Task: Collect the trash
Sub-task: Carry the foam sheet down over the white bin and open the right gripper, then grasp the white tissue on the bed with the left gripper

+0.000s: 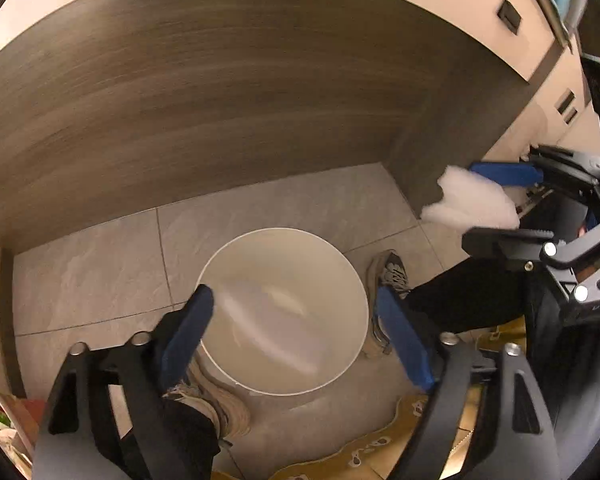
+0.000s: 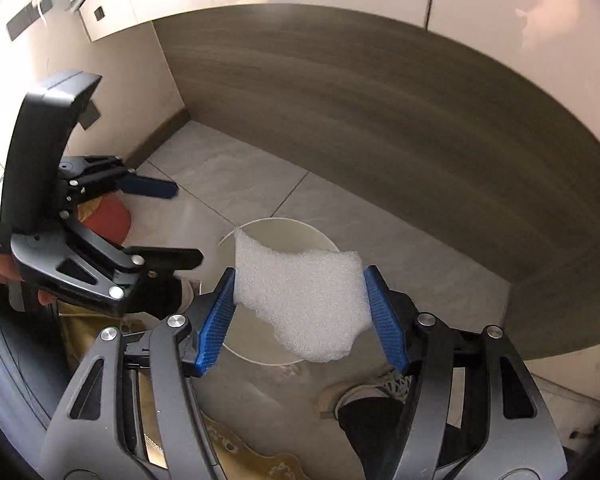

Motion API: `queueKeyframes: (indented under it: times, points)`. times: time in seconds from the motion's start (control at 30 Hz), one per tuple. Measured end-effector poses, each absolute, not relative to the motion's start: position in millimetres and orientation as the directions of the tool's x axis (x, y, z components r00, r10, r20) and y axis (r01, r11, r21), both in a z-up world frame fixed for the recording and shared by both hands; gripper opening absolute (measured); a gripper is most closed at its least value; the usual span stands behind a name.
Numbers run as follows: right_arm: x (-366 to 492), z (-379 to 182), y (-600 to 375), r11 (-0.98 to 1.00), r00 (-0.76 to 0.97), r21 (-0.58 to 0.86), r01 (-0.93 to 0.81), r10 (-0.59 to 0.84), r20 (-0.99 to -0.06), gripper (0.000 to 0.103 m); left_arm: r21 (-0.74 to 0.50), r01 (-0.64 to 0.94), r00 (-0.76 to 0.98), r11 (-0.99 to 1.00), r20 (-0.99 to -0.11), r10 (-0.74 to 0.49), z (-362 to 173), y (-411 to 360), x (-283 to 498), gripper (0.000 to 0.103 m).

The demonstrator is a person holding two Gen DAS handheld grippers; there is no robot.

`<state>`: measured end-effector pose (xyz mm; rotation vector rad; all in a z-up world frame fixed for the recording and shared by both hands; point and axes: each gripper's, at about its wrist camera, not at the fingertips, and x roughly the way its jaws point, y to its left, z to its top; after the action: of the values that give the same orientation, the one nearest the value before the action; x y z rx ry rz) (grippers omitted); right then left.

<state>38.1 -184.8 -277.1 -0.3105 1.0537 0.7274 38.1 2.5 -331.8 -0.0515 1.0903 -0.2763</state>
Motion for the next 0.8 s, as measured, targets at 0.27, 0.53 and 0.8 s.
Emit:
queueKeyframes:
  times: [0.27, 0.53, 0.8]
  points:
    - [47.8, -293.2, -170.6, 0.703, 0.239, 0.116, -0.702, 0.385, -0.891, 0.06, -0.144, 0.112, 0.563, 0.983, -0.806, -0.182, -278.7, 37.1, 26.2, 0.094]
    - [46.3, -323.1, -135.1, 0.645, 0.166, 0.106, -0.757, 0.346, -0.923, 0.073, -0.076, 0.049, 0.687, 0.996, -0.721, -0.089, -202.5, 62.9, -4.2, 0.097]
    - [36.9, -329.3, -126.2, 0.672, 0.196, 0.088, -0.735, 0.334, -0.922, 0.089, -0.103, 0.031, 0.715, 0.994, -0.693, -0.094, -175.3, 68.8, -19.1, 0.097]
